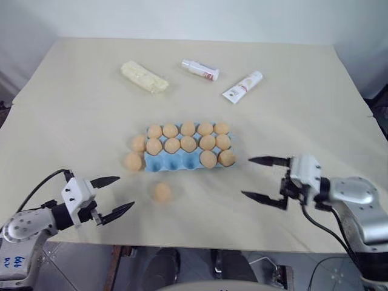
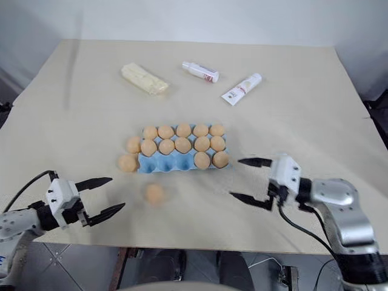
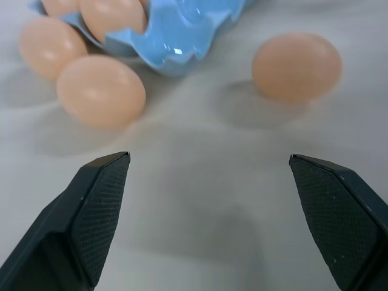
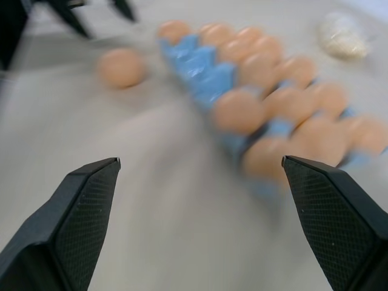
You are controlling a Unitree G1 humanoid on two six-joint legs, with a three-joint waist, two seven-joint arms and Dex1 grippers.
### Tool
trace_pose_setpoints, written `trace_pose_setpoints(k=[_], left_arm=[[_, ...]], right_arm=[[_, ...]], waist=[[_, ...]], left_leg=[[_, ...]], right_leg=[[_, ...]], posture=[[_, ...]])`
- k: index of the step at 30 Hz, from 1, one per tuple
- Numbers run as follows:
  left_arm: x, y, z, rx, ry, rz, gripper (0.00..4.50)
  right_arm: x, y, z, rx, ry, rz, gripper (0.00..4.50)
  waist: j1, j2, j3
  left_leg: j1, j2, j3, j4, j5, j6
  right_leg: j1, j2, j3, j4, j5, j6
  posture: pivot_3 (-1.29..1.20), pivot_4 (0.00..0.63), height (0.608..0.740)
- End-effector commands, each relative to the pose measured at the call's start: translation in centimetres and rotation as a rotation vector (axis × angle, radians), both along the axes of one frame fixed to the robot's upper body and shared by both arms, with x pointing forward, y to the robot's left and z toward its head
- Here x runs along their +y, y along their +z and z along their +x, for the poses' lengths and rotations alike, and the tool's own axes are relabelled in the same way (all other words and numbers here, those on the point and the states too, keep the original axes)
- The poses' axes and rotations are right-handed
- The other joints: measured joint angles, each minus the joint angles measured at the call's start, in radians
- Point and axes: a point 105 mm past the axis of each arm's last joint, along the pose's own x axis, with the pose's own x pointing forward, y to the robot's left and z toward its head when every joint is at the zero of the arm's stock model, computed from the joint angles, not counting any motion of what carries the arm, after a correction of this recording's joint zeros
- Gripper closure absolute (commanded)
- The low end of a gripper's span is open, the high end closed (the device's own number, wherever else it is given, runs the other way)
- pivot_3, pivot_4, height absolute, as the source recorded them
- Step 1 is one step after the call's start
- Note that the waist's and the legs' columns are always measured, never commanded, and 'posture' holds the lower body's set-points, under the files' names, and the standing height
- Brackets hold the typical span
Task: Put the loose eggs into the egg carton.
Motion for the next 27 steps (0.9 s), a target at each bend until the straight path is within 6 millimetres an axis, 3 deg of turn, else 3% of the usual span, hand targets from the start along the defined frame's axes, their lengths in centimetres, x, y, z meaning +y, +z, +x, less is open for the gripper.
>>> trace_pose_setpoints(k=[1,6,10,13,20,23,27], left_arm=[[0.9,0.0,-0.9,0.038,-0.025,0.004,0.0],[-2.8,0.2,-0.8,0.028,-0.107,-0.074,0.0],[-6.2,0.5,0.5,-0.015,-0.131,-0.136,0.0],[-9.0,-0.5,1.2,0.003,-0.166,-0.166,0.0],[-11.7,-2.8,2.6,0.026,-0.157,-0.164,0.0],[-12.0,-2.6,3.2,-0.001,-0.136,-0.176,0.58],[-11.7,-2.3,3.4,-0.025,-0.121,-0.175,1.86]], right_arm=[[-0.1,1.8,-0.8,-0.082,0.047,0.01,0.02],[0.4,2.1,-0.3,-0.123,0.036,0.034,0.02],[1.0,2.0,-0.5,-0.122,0.041,0.04,0.02],[1.4,2.0,-0.6,-0.119,0.045,0.042,0.02],[2.5,1.9,-0.6,-0.101,0.066,0.058,0.02],[3.3,1.5,-0.4,-0.092,0.069,0.085,0.0],[4.0,1.2,-0.2,-0.095,0.066,0.108,0.0]], waist=[[-0.007,0.0,0.0],[-0.003,0.002,0.002],[0.012,0.002,0.003],[0.015,0.002,0.002],[0.007,0.002,0.002],[0.007,0.002,0.002],[0.006,0.002,0.002]], left_leg=[[0.002,0.0,0.0,0.0,-0.001,0.003],[0.014,0.001,0.001,-0.002,-0.002,0.004],[0.013,0.0,0.0,-0.001,-0.002,0.005],[0.013,0.0,0.0,-0.001,-0.002,0.005],[0.012,0.0,0.0,-0.001,0.0,0.0],[0.012,0.0,0.0,-0.001,0.0,0.001],[0.012,0.0,0.0,-0.001,0.0,0.001]], right_leg=[[0.001,0.0,0.001,0.001,0.0,0.0],[0.014,0.0,0.001,0.001,0.001,-0.001],[0.015,-0.001,0.0,0.0,0.002,-0.001],[0.014,-0.001,0.0,-0.001,0.002,0.0],[0.014,0.0,0.0,-0.004,0.003,0.0],[0.014,0.0,0.0,-0.004,0.003,0.001],[0.015,0.0,0.0,-0.004,0.003,0.001]], posture=[[0.0,0.15,0.74],[0.0,0.15,0.74],[0.0,0.15,0.74],[0.0,0.15,0.74],[0.0,0.15,0.74],[0.0,0.15,0.74],[0.0,0.15,0.74]])
